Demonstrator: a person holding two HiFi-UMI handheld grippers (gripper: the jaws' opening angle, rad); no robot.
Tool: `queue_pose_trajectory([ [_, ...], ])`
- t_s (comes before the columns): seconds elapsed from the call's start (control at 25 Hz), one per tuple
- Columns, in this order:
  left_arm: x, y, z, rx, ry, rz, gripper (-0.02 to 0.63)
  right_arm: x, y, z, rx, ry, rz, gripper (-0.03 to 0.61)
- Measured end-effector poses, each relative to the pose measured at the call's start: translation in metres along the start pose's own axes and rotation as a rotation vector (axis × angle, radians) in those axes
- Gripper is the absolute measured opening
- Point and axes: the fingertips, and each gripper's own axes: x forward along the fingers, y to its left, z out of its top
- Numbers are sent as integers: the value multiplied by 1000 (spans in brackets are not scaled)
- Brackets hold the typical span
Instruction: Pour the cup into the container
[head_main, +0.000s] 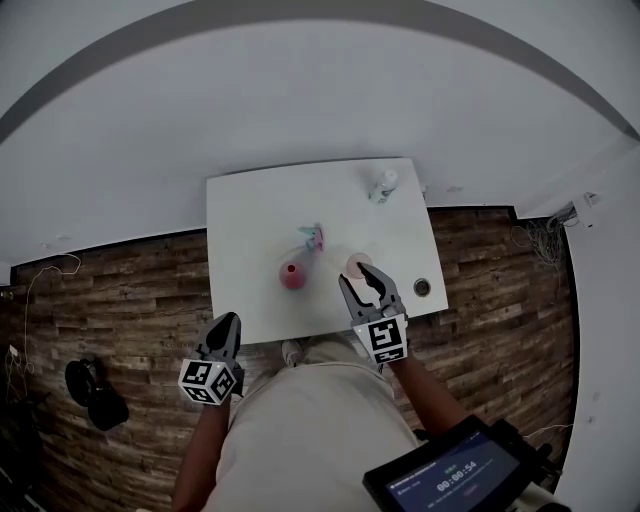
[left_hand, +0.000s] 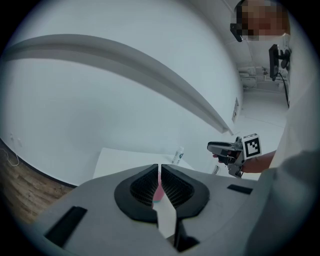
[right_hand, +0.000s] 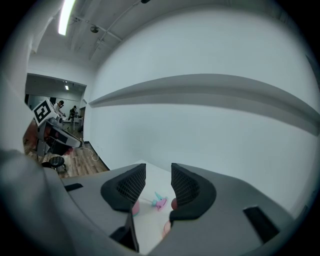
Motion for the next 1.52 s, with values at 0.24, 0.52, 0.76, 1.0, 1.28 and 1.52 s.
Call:
queue_pose_trajectory([
  [0.24, -14, 20, -10, -7, 7, 2, 11, 0, 19, -8, 11, 17, -13, 164],
  [0.52, -18, 13, -23, -17, 18, -37, 11, -16, 35, -19, 10, 51, -26, 163],
  [0.76, -15, 3, -36, 0, 42, -76, 11, -32, 41, -23, 7, 55, -35, 163],
  [1.0, -13, -4, -34, 12, 43, -74, 12, -40, 37, -25, 5, 47, -32, 164],
  [1.28, -5, -26, -33, 50, 68, -82, 12, -53, 21, -24, 18, 20, -32, 163],
  [1.52, 10, -72, -33, 71, 67, -84, 12, -90, 0, -45, 21, 38, -20, 163],
])
